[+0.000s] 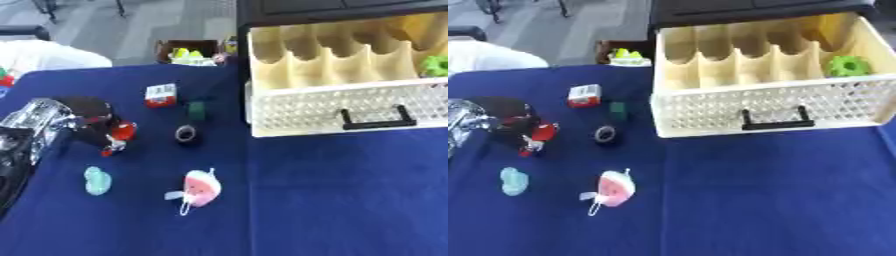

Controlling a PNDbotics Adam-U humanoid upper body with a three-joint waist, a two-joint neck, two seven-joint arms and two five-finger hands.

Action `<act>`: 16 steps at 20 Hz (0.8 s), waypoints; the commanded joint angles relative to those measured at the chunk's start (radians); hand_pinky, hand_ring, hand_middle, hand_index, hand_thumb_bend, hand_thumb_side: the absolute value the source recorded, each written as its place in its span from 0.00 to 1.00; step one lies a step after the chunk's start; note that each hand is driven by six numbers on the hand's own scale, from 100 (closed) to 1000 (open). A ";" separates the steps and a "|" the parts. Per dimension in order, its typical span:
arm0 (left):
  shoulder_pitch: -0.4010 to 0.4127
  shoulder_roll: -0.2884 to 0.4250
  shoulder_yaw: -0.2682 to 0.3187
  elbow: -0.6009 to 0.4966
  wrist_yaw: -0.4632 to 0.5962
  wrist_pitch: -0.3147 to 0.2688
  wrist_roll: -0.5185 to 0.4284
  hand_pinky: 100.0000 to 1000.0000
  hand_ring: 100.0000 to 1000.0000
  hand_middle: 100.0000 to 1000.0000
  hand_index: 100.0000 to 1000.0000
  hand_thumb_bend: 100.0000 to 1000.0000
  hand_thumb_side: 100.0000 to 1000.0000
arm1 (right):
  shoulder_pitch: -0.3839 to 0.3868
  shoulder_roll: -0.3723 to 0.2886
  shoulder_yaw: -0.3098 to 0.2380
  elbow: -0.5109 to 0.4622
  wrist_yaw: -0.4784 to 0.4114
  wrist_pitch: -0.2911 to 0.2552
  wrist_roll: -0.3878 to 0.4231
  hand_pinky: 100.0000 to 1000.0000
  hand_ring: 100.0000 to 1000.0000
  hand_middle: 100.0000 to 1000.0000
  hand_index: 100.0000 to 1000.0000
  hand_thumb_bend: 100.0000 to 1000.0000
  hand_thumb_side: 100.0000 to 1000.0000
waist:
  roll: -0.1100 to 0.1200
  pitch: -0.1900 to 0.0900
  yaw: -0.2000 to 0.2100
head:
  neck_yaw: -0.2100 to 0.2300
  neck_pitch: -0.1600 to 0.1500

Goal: Pick up objects from table and place into drawer.

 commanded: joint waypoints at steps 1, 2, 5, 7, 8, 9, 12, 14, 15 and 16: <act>-0.003 0.023 0.002 -0.003 -0.008 0.011 0.007 0.44 0.50 0.48 0.70 0.00 0.93 | -0.009 -0.012 -0.014 -0.011 -0.004 0.000 0.001 0.69 0.23 0.17 0.65 0.00 1.00 | -0.006 -0.021 0.000 | 0.006 -0.003; -0.003 0.024 0.002 -0.004 -0.012 0.013 0.010 0.44 0.50 0.48 0.70 0.00 0.92 | -0.009 -0.012 -0.014 -0.011 -0.005 0.000 0.001 0.69 0.23 0.17 0.65 0.00 1.00 | -0.006 -0.021 -0.001 | 0.006 -0.003; -0.004 0.024 0.002 -0.004 -0.024 0.011 0.017 0.43 0.50 0.48 0.70 0.00 0.75 | -0.009 -0.012 -0.014 -0.011 -0.006 -0.001 0.001 0.69 0.23 0.17 0.65 0.00 1.00 | -0.007 -0.022 0.000 | 0.007 -0.003; -0.004 0.024 0.001 -0.003 -0.031 0.002 0.017 0.42 0.50 0.48 0.70 0.05 0.72 | -0.010 -0.010 -0.015 -0.011 -0.009 -0.003 -0.001 0.69 0.23 0.17 0.65 0.00 1.00 | -0.008 -0.022 0.001 | 0.009 -0.003; -0.004 0.024 0.000 -0.002 -0.035 -0.005 0.015 0.42 0.50 0.48 0.70 0.09 0.72 | -0.010 -0.009 -0.015 -0.011 -0.011 -0.004 -0.001 0.69 0.23 0.17 0.65 0.00 1.00 | -0.008 -0.021 0.001 | 0.009 -0.003; -0.003 0.025 -0.001 0.001 -0.041 -0.012 0.012 0.43 0.50 0.48 0.70 0.17 0.72 | -0.010 -0.009 -0.016 -0.011 -0.013 -0.006 -0.001 0.69 0.23 0.17 0.65 0.00 1.00 | -0.008 -0.021 0.001 | 0.010 -0.003; 0.001 0.027 0.001 0.009 -0.059 -0.031 0.004 0.41 0.49 0.47 0.69 0.21 0.72 | -0.009 -0.010 -0.018 -0.011 -0.017 -0.010 -0.002 0.69 0.23 0.17 0.65 0.00 1.00 | -0.008 -0.021 0.000 | 0.012 -0.003; 0.002 0.028 0.003 0.012 -0.071 -0.037 0.007 0.39 0.47 0.46 0.67 0.20 0.65 | -0.009 -0.009 -0.018 -0.011 -0.019 -0.009 -0.005 0.69 0.23 0.17 0.65 0.00 1.00 | -0.008 -0.021 -0.001 | 0.013 -0.002; 0.002 0.028 0.005 0.014 -0.075 -0.039 0.009 0.38 0.47 0.45 0.66 0.19 0.62 | -0.009 -0.010 -0.018 -0.011 -0.019 -0.009 -0.006 0.69 0.23 0.17 0.65 0.00 1.00 | -0.008 -0.021 -0.001 | 0.013 -0.002; 0.001 0.028 0.006 0.014 -0.078 -0.039 0.014 0.36 0.45 0.44 0.64 0.18 0.57 | -0.010 -0.009 -0.017 -0.011 -0.020 -0.009 -0.006 0.69 0.23 0.17 0.65 0.00 1.00 | -0.008 -0.022 -0.001 | 0.014 -0.002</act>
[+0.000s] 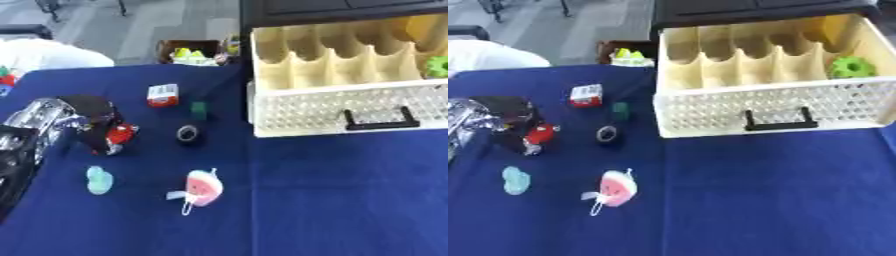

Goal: Pick up objects from table and place into drawer.

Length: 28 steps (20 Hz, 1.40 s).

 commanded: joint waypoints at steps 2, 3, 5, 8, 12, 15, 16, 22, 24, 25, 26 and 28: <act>-0.002 0.029 0.008 0.019 -0.025 -0.007 0.010 0.32 0.43 0.42 0.62 0.14 0.50 | -0.011 -0.011 -0.010 -0.011 -0.009 -0.003 -0.001 0.69 0.23 0.17 0.65 0.00 1.00 | -0.006 -0.021 0.001 | 0.005 -0.004; -0.003 0.029 0.009 0.019 -0.025 -0.006 0.016 0.30 0.42 0.42 0.60 0.13 0.48 | -0.011 -0.010 -0.010 -0.011 -0.009 -0.003 -0.001 0.70 0.23 0.17 0.65 0.00 1.00 | -0.006 -0.021 0.001 | 0.005 -0.004; -0.004 0.029 0.012 0.017 -0.021 -0.002 0.028 0.28 0.40 0.40 0.57 0.10 0.43 | -0.011 -0.010 -0.010 -0.011 -0.010 -0.003 -0.001 0.70 0.23 0.17 0.65 0.00 1.00 | -0.006 -0.022 0.001 | 0.005 -0.005; -0.006 0.030 0.014 0.010 -0.012 0.009 0.045 0.25 0.39 0.39 0.52 0.07 0.31 | -0.012 -0.009 -0.010 -0.011 -0.012 -0.004 -0.001 0.69 0.23 0.17 0.65 0.00 1.00 | -0.008 -0.022 0.000 | 0.006 -0.006; -0.004 0.032 0.015 -0.001 -0.005 0.027 0.075 0.22 0.37 0.38 0.49 0.00 0.18 | -0.012 -0.007 -0.009 -0.011 -0.014 -0.004 -0.001 0.70 0.23 0.17 0.65 0.00 1.00 | -0.010 -0.022 -0.001 | 0.006 -0.007; -0.002 0.031 0.018 -0.009 0.020 0.034 0.081 0.21 0.37 0.38 0.49 0.00 0.18 | -0.012 -0.006 -0.009 -0.011 -0.014 -0.003 0.000 0.70 0.23 0.17 0.65 0.00 1.00 | -0.010 -0.023 -0.001 | 0.007 -0.008; -0.002 0.031 0.020 -0.013 0.035 0.033 0.074 0.21 0.37 0.37 0.49 0.00 0.18 | -0.011 -0.006 -0.008 -0.011 -0.014 -0.002 0.001 0.70 0.23 0.17 0.65 0.00 1.00 | -0.011 -0.024 -0.001 | 0.007 -0.008; -0.004 0.042 0.023 -0.070 0.127 0.035 0.022 0.18 0.34 0.35 0.47 0.00 0.19 | -0.011 -0.005 -0.007 -0.011 -0.010 0.002 0.004 0.70 0.23 0.17 0.65 0.00 1.00 | -0.014 -0.026 -0.002 | 0.008 -0.007; -0.004 0.047 0.029 -0.094 0.165 0.037 -0.002 0.17 0.34 0.34 0.46 0.00 0.24 | -0.010 -0.006 -0.006 -0.011 -0.008 0.003 0.006 0.70 0.23 0.17 0.65 0.00 1.00 | -0.014 -0.028 0.000 | 0.009 -0.005; -0.005 0.050 0.031 -0.105 0.183 0.039 -0.016 0.17 0.33 0.33 0.45 0.00 0.28 | -0.010 -0.006 -0.006 -0.011 -0.008 0.003 0.006 0.70 0.23 0.17 0.65 0.00 1.00 | -0.014 -0.029 0.000 | 0.009 -0.004; -0.005 0.053 0.033 -0.116 0.200 0.039 -0.030 0.17 0.33 0.32 0.45 0.00 0.34 | -0.010 -0.005 -0.006 -0.011 -0.007 0.003 0.007 0.70 0.23 0.17 0.65 0.00 1.00 | -0.014 -0.030 0.002 | 0.009 -0.004; -0.005 0.059 0.036 -0.140 0.237 0.042 -0.058 0.16 0.32 0.32 0.44 0.00 0.39 | -0.010 -0.004 -0.005 -0.011 -0.007 0.003 0.008 0.70 0.23 0.17 0.65 0.00 1.00 | -0.015 -0.031 0.004 | 0.008 -0.002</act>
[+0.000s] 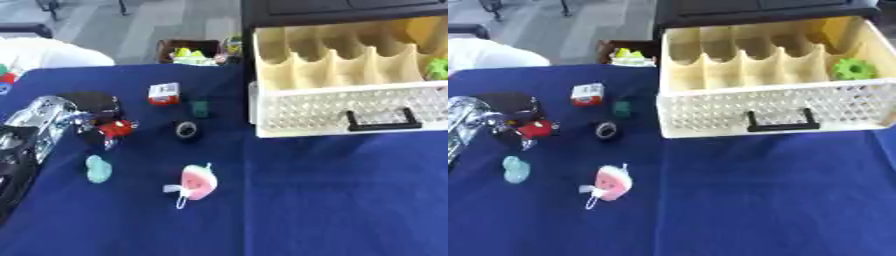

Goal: Pick up objects from table and place into drawer.

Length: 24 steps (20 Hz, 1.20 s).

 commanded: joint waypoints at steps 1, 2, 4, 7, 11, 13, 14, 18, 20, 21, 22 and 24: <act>-0.016 0.049 0.019 -0.054 0.062 0.005 -0.041 0.16 0.32 0.32 0.44 0.00 0.39 | -0.010 -0.012 -0.005 -0.011 0.001 -0.001 0.005 0.70 0.23 0.17 0.65 0.00 1.00 | -0.005 -0.031 0.003 | 0.001 0.000; -0.015 0.054 0.020 -0.064 0.076 0.009 -0.052 0.16 0.32 0.32 0.44 0.00 0.40 | -0.010 -0.012 -0.005 -0.011 0.001 -0.001 0.005 0.70 0.23 0.17 0.65 0.00 1.00 | -0.006 -0.032 0.005 | 0.000 0.002; -0.013 0.064 0.021 -0.079 0.095 0.015 -0.068 0.16 0.32 0.31 0.43 0.00 0.40 | -0.011 -0.011 -0.004 -0.011 0.001 -0.002 0.005 0.70 0.23 0.17 0.65 0.00 1.00 | -0.006 -0.034 0.007 | -0.002 0.002; -0.006 0.077 0.024 -0.097 0.117 0.023 -0.080 0.15 0.32 0.31 0.42 0.00 0.38 | -0.010 -0.011 -0.003 -0.011 0.002 -0.001 0.006 0.70 0.24 0.17 0.65 0.00 1.00 | -0.006 -0.036 0.009 | -0.003 0.002; -0.004 0.087 0.029 -0.117 0.146 0.030 -0.091 0.14 0.31 0.30 0.42 0.00 0.33 | -0.010 -0.009 -0.004 -0.011 0.001 -0.001 0.004 0.70 0.24 0.17 0.65 0.00 1.00 | -0.006 -0.039 0.009 | -0.002 0.001; -0.007 0.087 0.031 -0.130 0.162 0.028 -0.096 0.14 0.31 0.30 0.43 0.00 0.22 | -0.010 -0.009 -0.004 -0.011 0.000 -0.001 0.004 0.70 0.24 0.17 0.65 0.00 1.00 | -0.007 -0.040 0.008 | -0.002 0.001; -0.010 0.087 0.033 -0.139 0.175 0.025 -0.100 0.14 0.31 0.30 0.43 0.00 0.17 | -0.009 -0.009 -0.004 -0.011 0.000 -0.001 0.002 0.70 0.24 0.17 0.65 0.00 1.00 | -0.007 -0.041 0.008 | -0.001 0.002; -0.028 0.088 0.039 -0.178 0.231 0.019 -0.127 0.13 0.30 0.29 0.43 0.00 0.17 | -0.011 -0.009 -0.004 -0.011 -0.002 -0.002 0.001 0.69 0.24 0.17 0.65 0.00 1.00 | -0.008 -0.045 0.009 | 0.000 0.002; -0.039 0.088 0.039 -0.193 0.254 0.020 -0.137 0.12 0.30 0.29 0.42 0.00 0.16 | -0.011 -0.009 -0.004 -0.011 -0.002 -0.002 0.001 0.69 0.24 0.17 0.64 0.00 1.00 | -0.007 -0.047 0.009 | 0.001 0.003; -0.044 0.087 0.040 -0.201 0.266 0.021 -0.141 0.12 0.29 0.28 0.42 0.00 0.16 | -0.012 -0.009 -0.003 -0.011 -0.003 -0.002 0.000 0.69 0.24 0.17 0.64 0.00 1.00 | -0.007 -0.048 0.009 | 0.002 0.003; -0.050 0.085 0.041 -0.209 0.279 0.023 -0.145 0.11 0.29 0.28 0.41 0.00 0.16 | -0.013 -0.008 -0.003 -0.011 -0.003 -0.002 0.001 0.69 0.24 0.17 0.64 0.00 1.00 | -0.006 -0.049 0.010 | 0.003 0.003; -0.062 0.079 0.043 -0.224 0.307 0.029 -0.152 0.10 0.28 0.27 0.40 0.00 0.16 | -0.015 -0.008 -0.002 -0.011 -0.003 -0.002 0.001 0.69 0.24 0.18 0.64 0.00 1.00 | -0.006 -0.052 0.011 | 0.003 0.004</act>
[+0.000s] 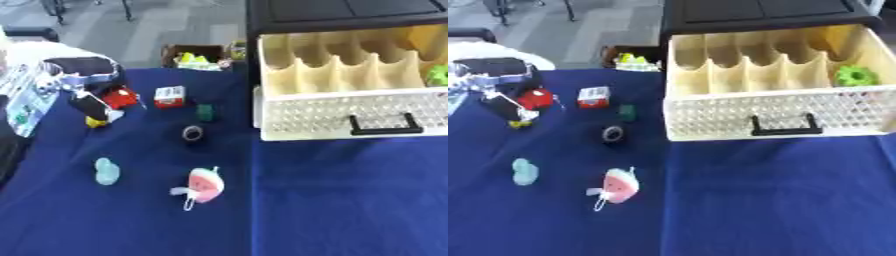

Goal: Pick up objects from table and place into drawer.

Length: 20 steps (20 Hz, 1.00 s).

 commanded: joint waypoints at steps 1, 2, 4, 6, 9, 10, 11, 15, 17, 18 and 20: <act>-0.043 0.025 0.018 -0.042 0.048 0.007 -0.015 0.10 0.28 0.27 0.39 0.00 0.16 | -0.017 -0.015 -0.002 -0.011 -0.003 -0.002 0.000 0.69 0.24 0.18 0.64 0.00 1.00 | -0.002 -0.029 0.002 | 0.002 0.003; -0.053 0.019 0.019 -0.050 0.061 0.009 -0.019 0.10 0.28 0.27 0.39 0.00 0.16 | -0.019 -0.015 -0.002 -0.011 -0.003 -0.002 0.000 0.69 0.24 0.18 0.64 0.00 1.00 | -0.002 -0.031 0.002 | 0.002 0.002; -0.076 0.001 0.018 -0.065 0.083 0.013 -0.026 0.09 0.27 0.27 0.39 0.00 0.16 | -0.025 -0.014 0.001 -0.011 -0.003 -0.002 0.001 0.69 0.24 0.18 0.64 0.00 1.00 | 0.000 -0.034 -0.001 | 0.000 0.001; -0.102 -0.026 0.021 -0.074 0.102 0.022 -0.028 0.08 0.27 0.26 0.39 0.00 0.16 | -0.033 -0.013 0.005 -0.011 -0.004 -0.002 0.002 0.69 0.25 0.18 0.65 0.00 1.00 | 0.000 -0.037 -0.005 | -0.005 0.001; -0.137 -0.073 0.027 -0.086 0.130 0.041 -0.033 0.07 0.26 0.25 0.38 0.00 0.16 | -0.050 -0.008 0.006 -0.011 -0.007 -0.006 -0.006 0.69 0.25 0.19 0.65 0.00 1.00 | 0.000 -0.039 -0.014 | -0.025 0.002; -0.147 -0.087 0.029 -0.090 0.140 0.047 -0.038 0.07 0.26 0.25 0.38 0.00 0.16 | -0.054 -0.007 0.006 -0.011 -0.008 -0.009 -0.010 0.68 0.26 0.19 0.65 0.00 1.00 | 0.000 -0.039 -0.017 | -0.031 0.002; -0.158 -0.103 0.031 -0.097 0.151 0.052 -0.044 0.07 0.26 0.25 0.38 0.00 0.16 | -0.059 -0.005 0.006 -0.011 -0.010 -0.012 -0.016 0.68 0.26 0.19 0.65 0.00 1.00 | 0.001 -0.039 -0.022 | -0.037 0.000; -0.200 -0.158 0.033 -0.112 0.176 0.070 -0.062 0.07 0.25 0.25 0.38 0.00 0.16 | -0.076 0.001 0.012 -0.011 -0.016 -0.020 -0.030 0.68 0.26 0.20 0.65 0.00 1.00 | 0.006 -0.039 -0.040 | -0.039 -0.007; -0.220 -0.188 0.037 -0.111 0.182 0.081 -0.067 0.06 0.25 0.25 0.38 0.00 0.16 | -0.085 0.006 0.015 -0.011 -0.019 -0.021 -0.033 0.68 0.26 0.20 0.65 0.00 1.00 | 0.009 -0.037 -0.048 | -0.035 -0.013; -0.228 -0.200 0.040 -0.109 0.183 0.087 -0.068 0.06 0.25 0.25 0.38 0.00 0.16 | -0.089 0.007 0.016 -0.011 -0.020 -0.022 -0.034 0.68 0.26 0.20 0.65 0.00 1.00 | 0.010 -0.037 -0.051 | -0.033 -0.016; -0.244 -0.224 0.046 -0.101 0.184 0.099 -0.068 0.06 0.25 0.24 0.38 0.00 0.17 | -0.095 0.009 0.017 -0.011 -0.021 -0.024 -0.033 0.68 0.26 0.20 0.65 0.00 1.00 | 0.013 -0.035 -0.061 | -0.027 -0.024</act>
